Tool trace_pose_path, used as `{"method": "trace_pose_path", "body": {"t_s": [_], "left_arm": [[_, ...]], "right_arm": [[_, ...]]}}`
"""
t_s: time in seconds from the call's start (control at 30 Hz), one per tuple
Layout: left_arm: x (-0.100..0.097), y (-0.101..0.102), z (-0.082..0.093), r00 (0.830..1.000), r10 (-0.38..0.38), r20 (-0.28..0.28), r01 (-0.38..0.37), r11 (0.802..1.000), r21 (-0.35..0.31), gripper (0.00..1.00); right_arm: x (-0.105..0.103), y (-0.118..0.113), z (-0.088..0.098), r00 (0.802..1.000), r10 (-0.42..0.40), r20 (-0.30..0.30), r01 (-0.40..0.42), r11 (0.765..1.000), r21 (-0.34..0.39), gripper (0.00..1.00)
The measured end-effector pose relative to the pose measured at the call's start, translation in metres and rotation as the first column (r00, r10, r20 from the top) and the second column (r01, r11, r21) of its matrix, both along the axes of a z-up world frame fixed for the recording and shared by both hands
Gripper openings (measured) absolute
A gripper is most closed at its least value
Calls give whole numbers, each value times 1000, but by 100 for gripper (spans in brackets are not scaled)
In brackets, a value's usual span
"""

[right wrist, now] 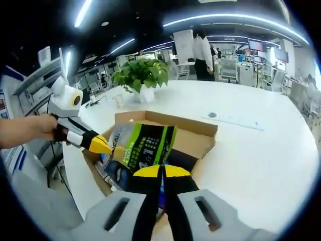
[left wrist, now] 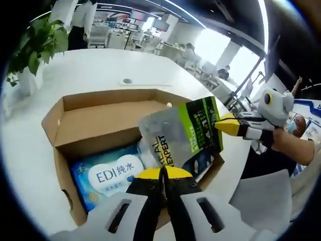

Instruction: Operate the shoe box by opening the lid, removing the specified soft item, and placing it in the target area until the item is outside and the box remains undamaged.

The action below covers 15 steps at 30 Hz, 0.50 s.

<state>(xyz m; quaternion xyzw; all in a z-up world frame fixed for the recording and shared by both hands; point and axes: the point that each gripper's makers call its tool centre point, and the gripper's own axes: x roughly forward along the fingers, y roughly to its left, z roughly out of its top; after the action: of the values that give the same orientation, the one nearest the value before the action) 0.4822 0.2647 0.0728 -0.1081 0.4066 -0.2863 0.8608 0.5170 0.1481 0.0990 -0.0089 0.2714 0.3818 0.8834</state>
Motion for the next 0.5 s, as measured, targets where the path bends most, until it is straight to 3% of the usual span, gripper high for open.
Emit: {"method": "trace_pose_path", "body": {"t_s": [0.5], "left_arm": [[7,-51,17,1000,-31,3,31,999,6,0]], "right_arm": [[5,-52,13,997,-74,2,74,997,-11,0]]}}
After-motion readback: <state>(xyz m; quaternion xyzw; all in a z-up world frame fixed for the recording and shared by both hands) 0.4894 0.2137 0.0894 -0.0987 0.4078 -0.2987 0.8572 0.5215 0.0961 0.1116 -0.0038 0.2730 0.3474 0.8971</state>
